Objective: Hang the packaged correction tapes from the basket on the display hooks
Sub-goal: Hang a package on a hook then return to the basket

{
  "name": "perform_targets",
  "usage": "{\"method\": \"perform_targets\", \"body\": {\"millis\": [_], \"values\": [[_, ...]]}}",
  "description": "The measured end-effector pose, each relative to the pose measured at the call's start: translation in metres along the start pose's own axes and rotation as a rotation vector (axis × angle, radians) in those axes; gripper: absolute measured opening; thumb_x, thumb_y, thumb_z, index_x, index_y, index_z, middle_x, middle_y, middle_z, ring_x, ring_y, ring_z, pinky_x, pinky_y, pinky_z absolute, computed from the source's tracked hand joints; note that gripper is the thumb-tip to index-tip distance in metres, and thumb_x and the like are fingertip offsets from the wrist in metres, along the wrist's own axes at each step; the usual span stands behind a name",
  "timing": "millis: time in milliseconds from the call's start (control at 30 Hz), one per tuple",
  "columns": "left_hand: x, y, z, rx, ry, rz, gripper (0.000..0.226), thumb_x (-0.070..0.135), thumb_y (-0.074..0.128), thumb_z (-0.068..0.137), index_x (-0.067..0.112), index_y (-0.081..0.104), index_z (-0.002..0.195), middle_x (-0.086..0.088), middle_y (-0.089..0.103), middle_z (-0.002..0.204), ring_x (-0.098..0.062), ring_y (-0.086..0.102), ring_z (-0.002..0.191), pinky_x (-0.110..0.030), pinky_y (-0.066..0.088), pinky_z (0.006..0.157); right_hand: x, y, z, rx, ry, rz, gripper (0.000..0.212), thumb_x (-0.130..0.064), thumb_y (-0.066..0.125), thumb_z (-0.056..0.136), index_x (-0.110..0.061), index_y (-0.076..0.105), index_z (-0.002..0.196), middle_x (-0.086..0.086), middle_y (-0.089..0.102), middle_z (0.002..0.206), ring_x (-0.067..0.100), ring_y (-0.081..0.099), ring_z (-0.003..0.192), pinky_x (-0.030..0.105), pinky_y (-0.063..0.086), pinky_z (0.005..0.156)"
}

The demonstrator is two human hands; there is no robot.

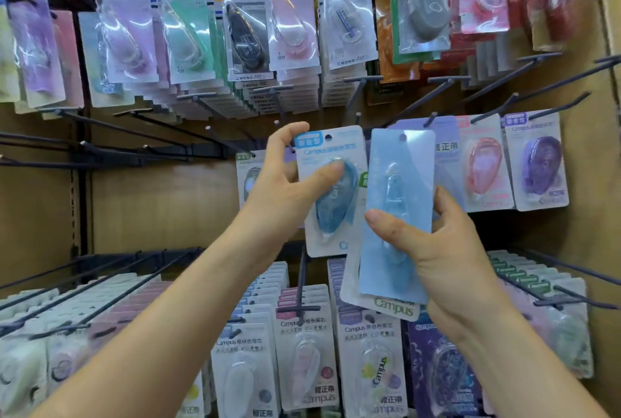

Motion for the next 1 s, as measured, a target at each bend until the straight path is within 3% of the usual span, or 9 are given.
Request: {"method": "perform_targets", "body": {"millis": [67,133,300,400,467,567,767,933,1000], "values": [[0.000,0.005,-0.003,-0.099,0.006,0.039,0.069,0.009,0.065,0.092,0.046,0.032,0.140,0.001,0.075,0.106,-0.020,0.073,0.095,-0.043,0.061,0.077,-0.003,-0.006,-0.002,0.050,-0.028,-0.007,0.059,-0.022,0.080,0.059,-0.019,0.061,0.116,0.000,0.076,0.103,0.019,0.075,0.089,0.032,0.060,0.068],[0.005,0.009,-0.002,-0.084,0.076,0.079,0.074,0.007,0.068,0.089,0.049,0.032,0.138,0.000,0.076,0.099,-0.021,0.074,0.091,-0.044,0.061,0.075,-0.007,-0.011,-0.003,0.089,-0.057,-0.004,0.061,-0.022,0.080,0.059,-0.018,0.061,0.116,0.000,0.076,0.104,0.019,0.074,0.090,0.032,0.060,0.069],[0.010,0.017,0.012,0.086,0.217,0.093,0.051,0.011,0.078,0.081,0.032,0.057,0.122,-0.011,0.073,0.094,-0.025,0.074,0.083,-0.047,0.062,0.069,-0.016,-0.017,0.004,0.144,-0.097,0.036,0.058,-0.020,0.079,0.063,-0.016,0.060,0.118,0.001,0.076,0.105,0.021,0.074,0.091,0.037,0.062,0.072],[0.005,0.015,0.016,0.148,0.236,0.106,0.046,0.015,0.078,0.081,0.030,0.062,0.121,-0.007,0.073,0.093,-0.017,0.073,0.082,-0.036,0.062,0.067,-0.017,-0.018,0.010,0.148,-0.086,0.027,0.056,-0.023,0.079,0.061,-0.019,0.061,0.114,0.000,0.076,0.102,0.020,0.074,0.089,0.037,0.061,0.071],[0.003,0.013,0.017,0.176,0.236,0.093,0.048,0.015,0.077,0.082,0.024,0.062,0.127,0.001,0.072,0.090,-0.010,0.072,0.081,-0.026,0.059,0.066,-0.016,-0.019,0.012,0.142,-0.075,0.015,0.056,-0.026,0.080,0.059,-0.021,0.061,0.112,-0.001,0.076,0.099,0.019,0.075,0.087,0.034,0.060,0.067],[0.003,0.012,0.017,0.198,0.236,0.110,0.051,0.015,0.076,0.082,0.020,0.061,0.131,0.014,0.070,0.085,-0.004,0.070,0.080,-0.023,0.059,0.066,-0.014,-0.020,0.014,0.124,-0.062,0.001,0.060,-0.027,0.080,0.058,-0.020,0.061,0.115,0.000,0.076,0.101,0.018,0.074,0.088,0.029,0.059,0.065],[0.009,0.011,0.023,0.142,0.231,0.352,0.055,0.026,0.075,0.084,0.021,0.057,0.136,0.022,0.066,0.070,0.001,0.065,0.074,-0.026,0.060,0.071,-0.016,-0.023,0.014,0.057,-0.054,-0.066,0.061,-0.030,0.080,0.058,-0.024,0.062,0.115,-0.003,0.076,0.103,0.018,0.074,0.091,0.038,0.061,0.074],[-0.005,0.011,0.038,0.118,0.172,0.430,0.056,0.031,0.071,0.087,0.022,0.053,0.140,0.029,0.060,0.061,0.004,0.062,0.063,-0.017,0.052,0.056,-0.016,-0.028,0.016,0.052,-0.059,-0.125,0.057,-0.031,0.081,0.056,-0.027,0.062,0.110,-0.007,0.076,0.101,0.014,0.074,0.090,0.037,0.061,0.075],[-0.010,0.009,0.047,0.124,0.155,0.483,0.055,0.029,0.072,0.088,0.024,0.053,0.139,0.023,0.062,0.065,0.003,0.062,0.064,-0.015,0.051,0.056,-0.017,-0.033,0.016,0.078,-0.070,-0.145,0.060,-0.035,0.081,0.054,-0.027,0.062,0.111,-0.009,0.075,0.101,0.012,0.074,0.089,0.035,0.061,0.074]]}}
Point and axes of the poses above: each hand's wrist, its own z-axis towards the middle knuckle, its own y-axis out of the palm, x = y × z, the point moved 6 cm from there along z, towards the middle knuckle
